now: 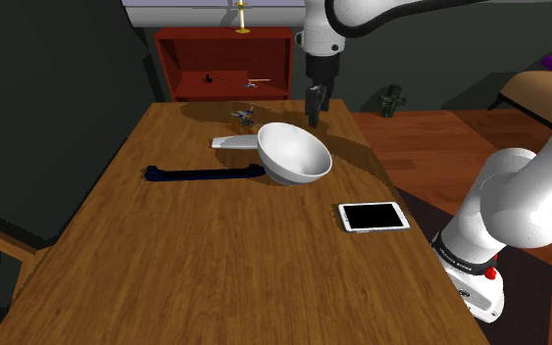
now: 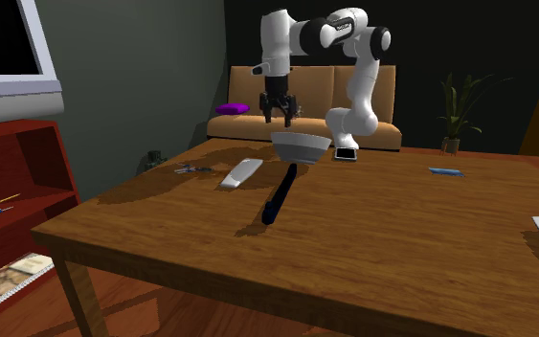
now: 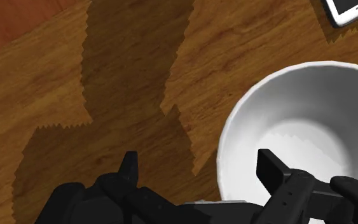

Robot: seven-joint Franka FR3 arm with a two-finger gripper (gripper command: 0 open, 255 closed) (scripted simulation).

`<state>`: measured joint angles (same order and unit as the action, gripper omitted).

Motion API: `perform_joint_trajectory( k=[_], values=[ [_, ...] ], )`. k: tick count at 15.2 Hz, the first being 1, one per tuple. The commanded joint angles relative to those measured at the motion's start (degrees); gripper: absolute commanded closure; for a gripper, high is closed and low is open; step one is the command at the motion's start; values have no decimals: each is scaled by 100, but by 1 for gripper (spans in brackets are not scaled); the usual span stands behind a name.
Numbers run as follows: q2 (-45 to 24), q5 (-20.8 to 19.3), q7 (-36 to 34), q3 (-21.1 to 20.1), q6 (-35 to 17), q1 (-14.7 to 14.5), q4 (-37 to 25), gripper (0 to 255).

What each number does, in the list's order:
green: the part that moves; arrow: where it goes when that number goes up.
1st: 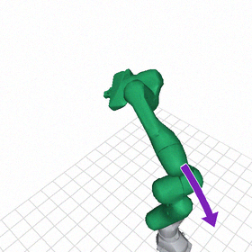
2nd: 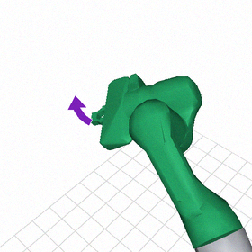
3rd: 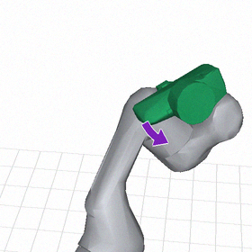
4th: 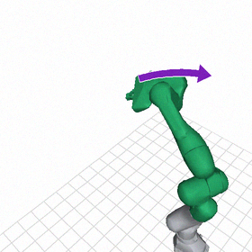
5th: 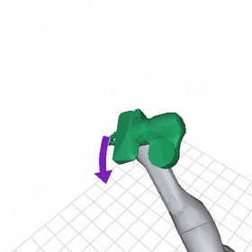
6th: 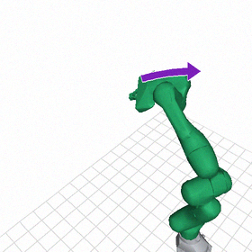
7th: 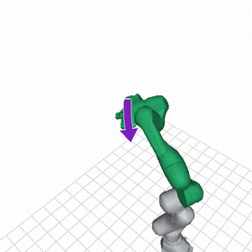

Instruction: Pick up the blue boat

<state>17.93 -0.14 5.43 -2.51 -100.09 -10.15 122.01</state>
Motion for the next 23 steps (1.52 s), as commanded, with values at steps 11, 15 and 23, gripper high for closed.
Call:
perform_joint_trajectory(
  k=[11, 15, 23],
  values=[
    [-2079, 27, 365, -554, -416, -560, -1794, 0],
    [-2773, -60, 461, -736, -406, -763, -2535, 0],
    [-4171, -340, 642, -1038, -162, -1258, -4235, 0]
  ],
)
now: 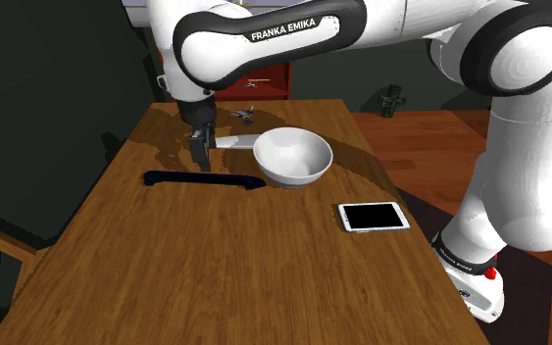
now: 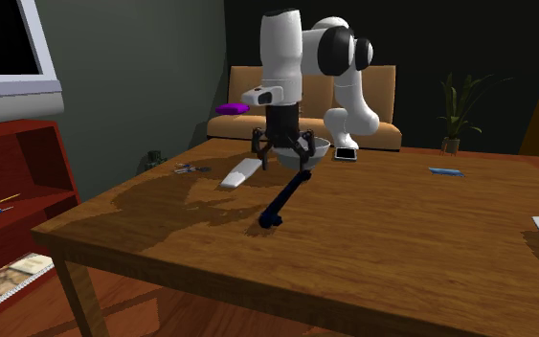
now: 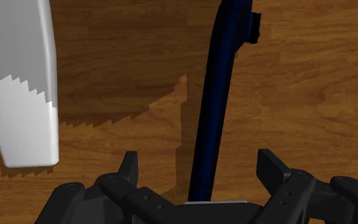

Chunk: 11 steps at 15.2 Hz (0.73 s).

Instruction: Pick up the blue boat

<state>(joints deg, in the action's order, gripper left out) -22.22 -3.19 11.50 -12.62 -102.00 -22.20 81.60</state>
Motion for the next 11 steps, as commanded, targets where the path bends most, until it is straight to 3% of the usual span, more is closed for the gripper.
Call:
perform_joint_trajectory(
  k=[1, 9, 10, 11],
  values=[
    [-158, -35, 35, -24, -47, -51, -120, 0],
    [-211, -50, 30, -13, -527, -38, 309, 0],
    [-223, -52, 28, -13, -517, -42, 287, 255],
    [-227, -52, 30, -12, -515, -40, 281, 255]
  ],
)
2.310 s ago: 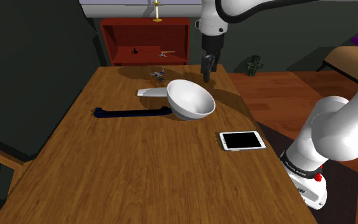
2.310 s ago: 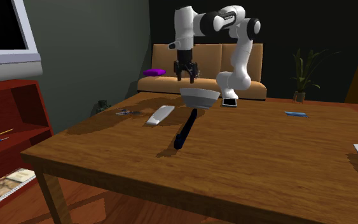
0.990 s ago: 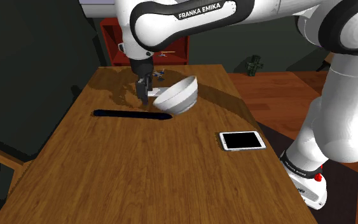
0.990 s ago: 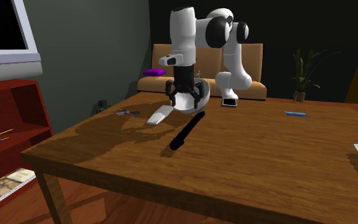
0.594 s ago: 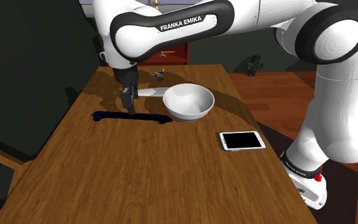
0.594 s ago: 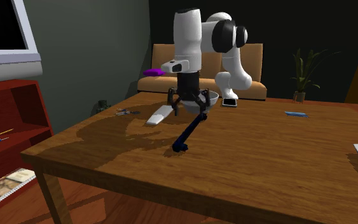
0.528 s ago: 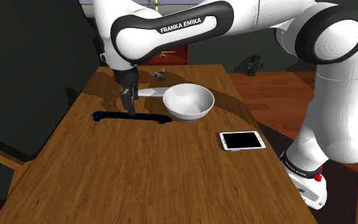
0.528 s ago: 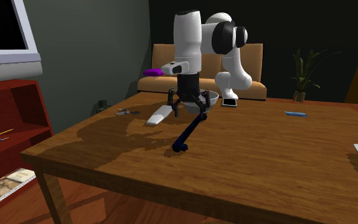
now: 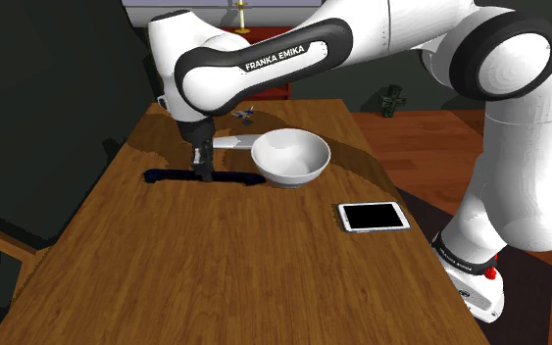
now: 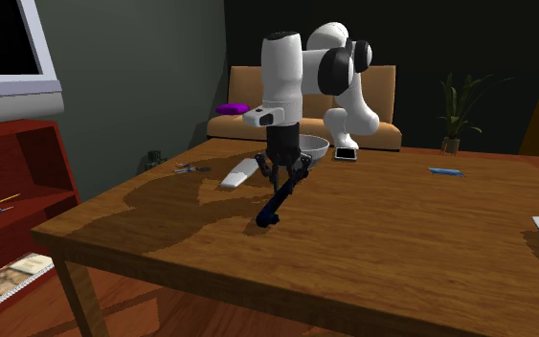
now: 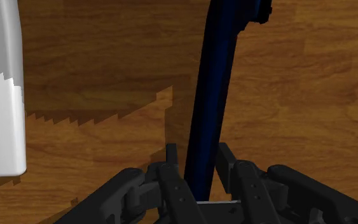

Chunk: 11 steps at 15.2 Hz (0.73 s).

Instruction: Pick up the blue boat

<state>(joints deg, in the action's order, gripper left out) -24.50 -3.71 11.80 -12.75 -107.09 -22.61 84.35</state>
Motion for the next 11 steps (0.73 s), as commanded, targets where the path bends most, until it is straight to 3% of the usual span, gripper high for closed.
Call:
perform_joint_trajectory(
  k=[1, 11],
  values=[
    [0, -1, 0, 1, -6, 1, 6, 255],
    [48, 11, 3, -6, 197, -1, -152, 255]
  ],
)
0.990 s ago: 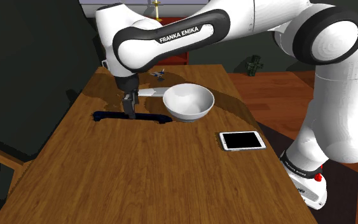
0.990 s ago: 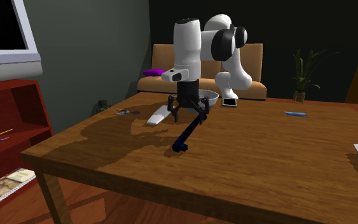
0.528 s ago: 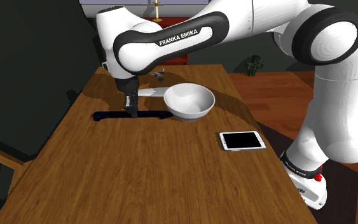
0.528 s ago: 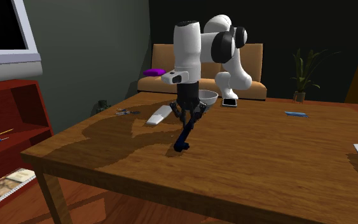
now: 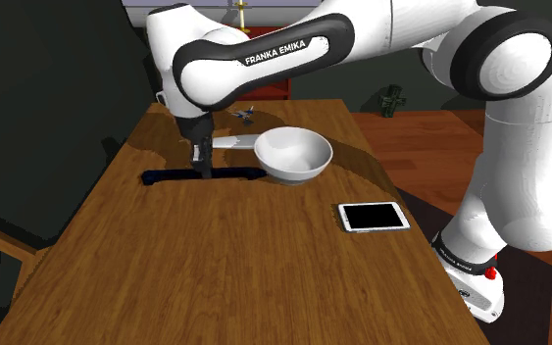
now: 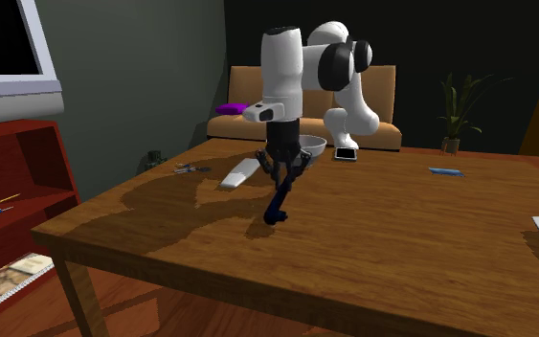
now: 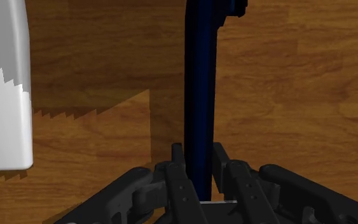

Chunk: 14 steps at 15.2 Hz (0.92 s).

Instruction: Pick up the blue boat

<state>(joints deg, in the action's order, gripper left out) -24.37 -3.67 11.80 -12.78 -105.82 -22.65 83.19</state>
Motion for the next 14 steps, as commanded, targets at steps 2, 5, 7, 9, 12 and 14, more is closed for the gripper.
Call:
perform_joint_trajectory(
  k=[2, 5, 7, 9, 12, 14],
  values=[
    [49, 11, 4, -6, 218, -2, -169, 255],
    [60, 14, 5, -10, 443, -11, -385, 255],
    [59, 15, 4, -13, 598, -18, -540, 255],
    [52, 15, 4, -15, 756, -27, -706, 255],
    [27, 11, 1, -18, 1000, -43, -975, 255],
    [26, 10, 1, -18, 1012, -44, -988, 255]
  ],
)
